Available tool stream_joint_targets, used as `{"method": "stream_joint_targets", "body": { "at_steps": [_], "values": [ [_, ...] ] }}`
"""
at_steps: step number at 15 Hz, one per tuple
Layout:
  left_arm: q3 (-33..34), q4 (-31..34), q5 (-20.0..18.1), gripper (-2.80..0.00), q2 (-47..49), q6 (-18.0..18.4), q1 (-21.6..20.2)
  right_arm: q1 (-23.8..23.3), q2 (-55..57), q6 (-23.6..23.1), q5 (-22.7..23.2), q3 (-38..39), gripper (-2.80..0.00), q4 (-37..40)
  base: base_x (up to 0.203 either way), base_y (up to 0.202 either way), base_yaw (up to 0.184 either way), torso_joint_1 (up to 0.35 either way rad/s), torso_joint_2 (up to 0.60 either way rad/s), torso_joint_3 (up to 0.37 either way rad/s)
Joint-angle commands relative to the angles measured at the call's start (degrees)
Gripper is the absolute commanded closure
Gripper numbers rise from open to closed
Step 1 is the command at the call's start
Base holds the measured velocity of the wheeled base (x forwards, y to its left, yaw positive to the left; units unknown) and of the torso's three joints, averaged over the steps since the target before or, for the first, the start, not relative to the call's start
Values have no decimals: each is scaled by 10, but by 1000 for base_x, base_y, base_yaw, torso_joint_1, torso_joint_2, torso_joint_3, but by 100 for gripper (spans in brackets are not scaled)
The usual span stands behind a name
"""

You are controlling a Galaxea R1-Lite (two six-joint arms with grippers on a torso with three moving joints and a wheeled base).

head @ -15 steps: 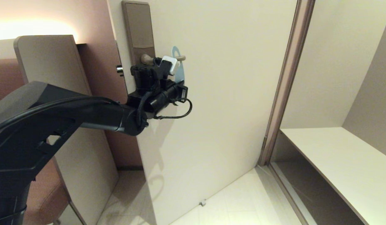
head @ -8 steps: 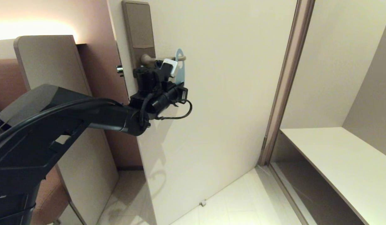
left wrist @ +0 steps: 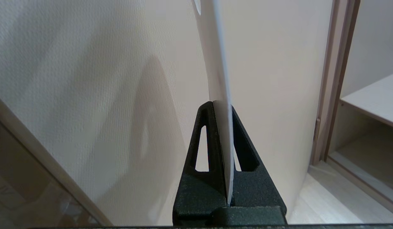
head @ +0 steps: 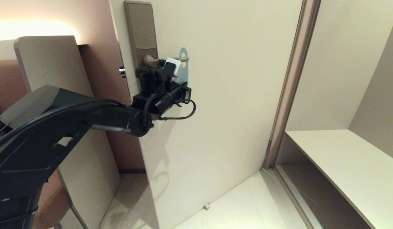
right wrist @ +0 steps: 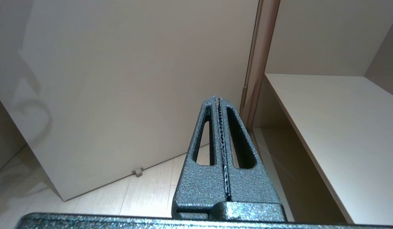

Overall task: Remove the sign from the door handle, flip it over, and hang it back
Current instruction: Take down the sign, then hand it to the other hand

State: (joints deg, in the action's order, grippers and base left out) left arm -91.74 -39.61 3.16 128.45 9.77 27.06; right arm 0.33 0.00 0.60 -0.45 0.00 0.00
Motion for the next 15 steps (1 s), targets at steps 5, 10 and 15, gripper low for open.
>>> {"method": "stream_joint_targets", "body": {
  "at_steps": [5, 10, 15],
  "values": [
    [-41, 21, 0, 0, 20, 1, -9, 0, 0, 0, -1, 0, 0, 0, 0, 0, 0, 0, 0, 0],
    [-41, 20, 0, 0, 27, 1, -10, 0, 0, 0, 0, 0, 0, 0, 0, 0, 0, 0, 0, 0],
    [-38, 18, 0, 0, 24, 1, 1, 0, 0, 0, 0, 0, 0, 0, 0, 0, 0, 0, 0, 0]
  ]
}}
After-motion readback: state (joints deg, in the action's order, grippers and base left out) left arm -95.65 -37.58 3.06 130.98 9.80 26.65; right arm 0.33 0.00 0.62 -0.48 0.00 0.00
